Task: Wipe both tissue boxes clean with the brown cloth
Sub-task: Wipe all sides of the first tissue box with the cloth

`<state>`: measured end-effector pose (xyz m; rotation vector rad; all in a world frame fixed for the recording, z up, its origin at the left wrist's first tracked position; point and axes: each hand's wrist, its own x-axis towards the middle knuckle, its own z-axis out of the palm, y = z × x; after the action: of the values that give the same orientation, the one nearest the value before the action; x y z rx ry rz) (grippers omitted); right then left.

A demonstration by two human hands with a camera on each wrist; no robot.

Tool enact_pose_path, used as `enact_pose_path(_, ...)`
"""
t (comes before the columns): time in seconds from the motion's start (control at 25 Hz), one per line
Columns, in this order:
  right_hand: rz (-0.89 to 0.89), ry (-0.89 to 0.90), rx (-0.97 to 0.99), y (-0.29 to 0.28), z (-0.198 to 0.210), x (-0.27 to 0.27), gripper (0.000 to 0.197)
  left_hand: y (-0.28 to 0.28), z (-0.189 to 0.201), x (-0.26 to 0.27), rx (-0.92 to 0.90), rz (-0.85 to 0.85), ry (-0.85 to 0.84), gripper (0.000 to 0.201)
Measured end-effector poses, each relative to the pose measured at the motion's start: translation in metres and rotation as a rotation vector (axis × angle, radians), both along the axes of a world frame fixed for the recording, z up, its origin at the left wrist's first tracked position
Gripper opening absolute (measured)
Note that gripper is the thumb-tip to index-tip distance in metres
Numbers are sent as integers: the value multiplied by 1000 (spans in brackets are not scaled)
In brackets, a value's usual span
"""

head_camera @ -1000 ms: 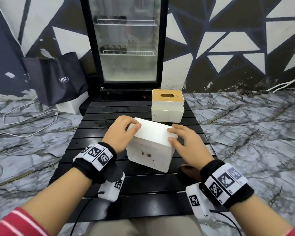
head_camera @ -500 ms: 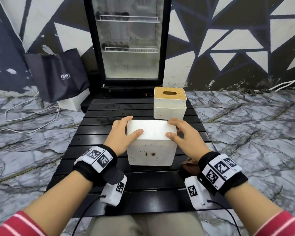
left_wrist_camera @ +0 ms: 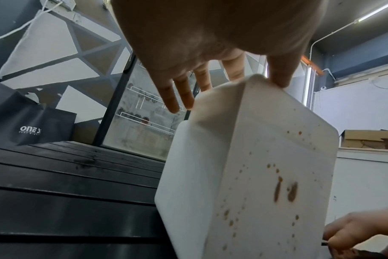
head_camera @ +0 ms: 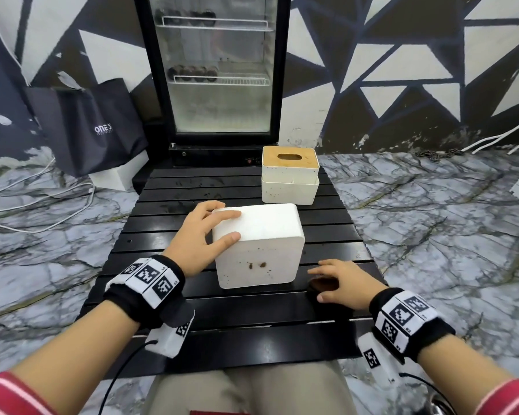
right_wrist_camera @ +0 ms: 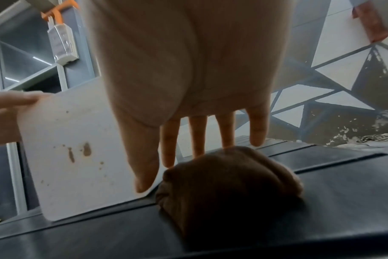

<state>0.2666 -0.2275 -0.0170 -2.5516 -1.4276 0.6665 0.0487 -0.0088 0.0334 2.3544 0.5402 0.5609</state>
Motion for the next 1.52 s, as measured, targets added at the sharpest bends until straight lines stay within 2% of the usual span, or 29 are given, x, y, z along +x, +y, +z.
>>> enact_pose_path(0.32, 72, -17, -46, 1, -17, -10, 60, -3, -2, -18, 78, -88, 46, 58)
enact_pose_path(0.44, 86, -65, -50, 1, -16, -14, 53, -3, -2, -22, 47, -149, 38, 65)
enact_pose_path(0.6, 83, -75, -23, 1, -12, -22, 40, -10, -3, -20, -14, -110, -4, 58)
enact_pose_path(0.72, 17, 35, 112, -4, -3, -28, 38, -21, -5, -17, -6, -71, -35, 47)
enact_pose_path(0.8, -58, 117, 306, -4, 10, -33, 38, -27, -3, -13, -27, 7, -64, 45)
enact_pose_path(0.96, -179, 222, 719, 10, 43, -49, 40, -34, 8, 1, -197, 193, -174, 32)
enact_pose_path(1.08, -162, 278, 879, 28, 57, -67, 44, -41, 9, 6, -261, 200, -183, 27)
enact_pose_path(1.24, -158, 313, 1062, 50, 54, -86, 47, -42, 11, 9, -284, 218, -169, 25)
enact_pose_path(1.32, -177, 315, 1111, 58, 48, -90, 44, -40, 12, 10, -275, 203, -148, 24)
enact_pose_path(1.4, -150, 312, 1045, 65, 38, -97, 45, -37, 10, 8, -275, 192, -131, 28)
enact_pose_path(1.52, -46, 212, 923, 73, 19, -114, 54, -32, 7, 5, -289, 172, -154, 41)
